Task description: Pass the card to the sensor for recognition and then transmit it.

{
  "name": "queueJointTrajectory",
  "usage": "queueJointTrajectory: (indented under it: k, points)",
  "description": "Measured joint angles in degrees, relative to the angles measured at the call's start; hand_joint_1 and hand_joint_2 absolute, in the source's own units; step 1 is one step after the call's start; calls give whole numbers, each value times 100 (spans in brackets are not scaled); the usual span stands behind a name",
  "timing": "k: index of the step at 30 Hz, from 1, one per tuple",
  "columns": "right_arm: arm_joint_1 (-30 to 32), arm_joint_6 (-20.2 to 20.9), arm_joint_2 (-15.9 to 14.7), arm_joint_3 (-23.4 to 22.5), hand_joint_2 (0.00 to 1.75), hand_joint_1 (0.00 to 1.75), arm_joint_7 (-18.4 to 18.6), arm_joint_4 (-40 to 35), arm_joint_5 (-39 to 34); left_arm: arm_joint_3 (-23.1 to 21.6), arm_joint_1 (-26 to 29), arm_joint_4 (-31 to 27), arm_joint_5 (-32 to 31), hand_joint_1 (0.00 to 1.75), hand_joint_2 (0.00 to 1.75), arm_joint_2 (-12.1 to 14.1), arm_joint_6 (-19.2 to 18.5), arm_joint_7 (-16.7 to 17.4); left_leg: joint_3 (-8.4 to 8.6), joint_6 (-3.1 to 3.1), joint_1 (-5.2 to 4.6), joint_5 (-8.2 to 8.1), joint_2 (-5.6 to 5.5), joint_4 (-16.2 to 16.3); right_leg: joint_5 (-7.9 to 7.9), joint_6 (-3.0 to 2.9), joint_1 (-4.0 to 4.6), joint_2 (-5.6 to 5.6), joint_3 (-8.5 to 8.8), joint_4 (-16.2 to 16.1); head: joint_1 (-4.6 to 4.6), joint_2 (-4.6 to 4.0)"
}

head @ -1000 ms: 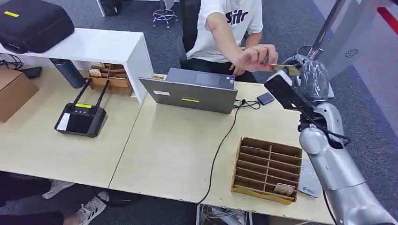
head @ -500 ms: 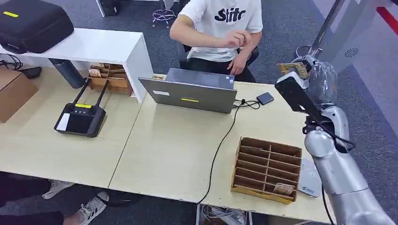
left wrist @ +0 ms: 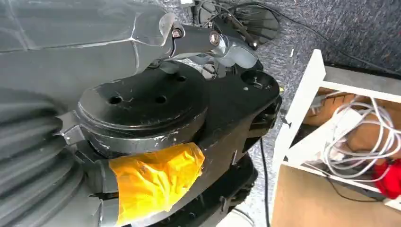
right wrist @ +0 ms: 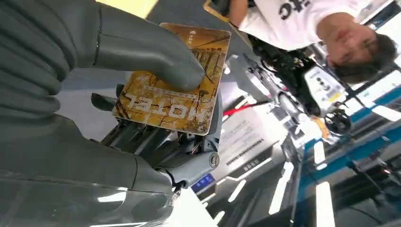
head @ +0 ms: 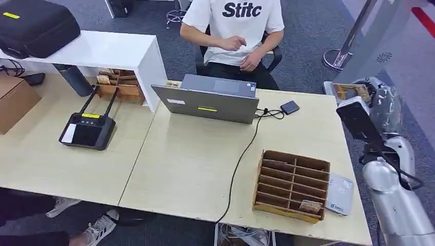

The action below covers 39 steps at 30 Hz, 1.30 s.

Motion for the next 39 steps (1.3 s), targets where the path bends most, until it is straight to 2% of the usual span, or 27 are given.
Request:
queueJointTrajectory:
  k: [7, 17, 24, 32, 39]
  points:
    - [561, 92, -144, -461, 175, 175, -33, -170, -114, 0, 19, 0, 131, 0, 175, -20, 11, -31, -4, 0, 1, 0, 3, -1, 0, 0, 1, 4, -7, 1, 0, 0]
    - [1653, 319, -140, -1188, 175, 175, -107, -649, -462, -55, 56, 0, 427, 0, 175, -48, 85, -116, -17, 1, 0, 0, -3, -2, 0, 0, 0, -5, -9, 1, -2, 0]
    - [2137, 464, -61, -1390, 175, 175, -137, -844, -590, -201, 58, 0, 645, 0, 175, -64, 166, -125, -17, 3, 1, 2, -3, -2, 0, 0, 0, -7, -11, 1, -2, 0]
    - [2780, 525, 166, -1614, 175, 175, -221, -1167, -890, -407, 78, 0, 934, 0, 175, -101, 238, -166, -20, 3, 1, 2, -3, -3, 0, 0, 0, -7, -14, 1, 0, 0]
    - [3154, 671, 334, -1635, 175, 175, -175, -1329, -945, -584, 87, 0, 1093, 0, 175, -98, 240, -195, -21, 3, 0, 2, -1, -4, 0, 0, 0, -5, -15, 1, 0, 0]
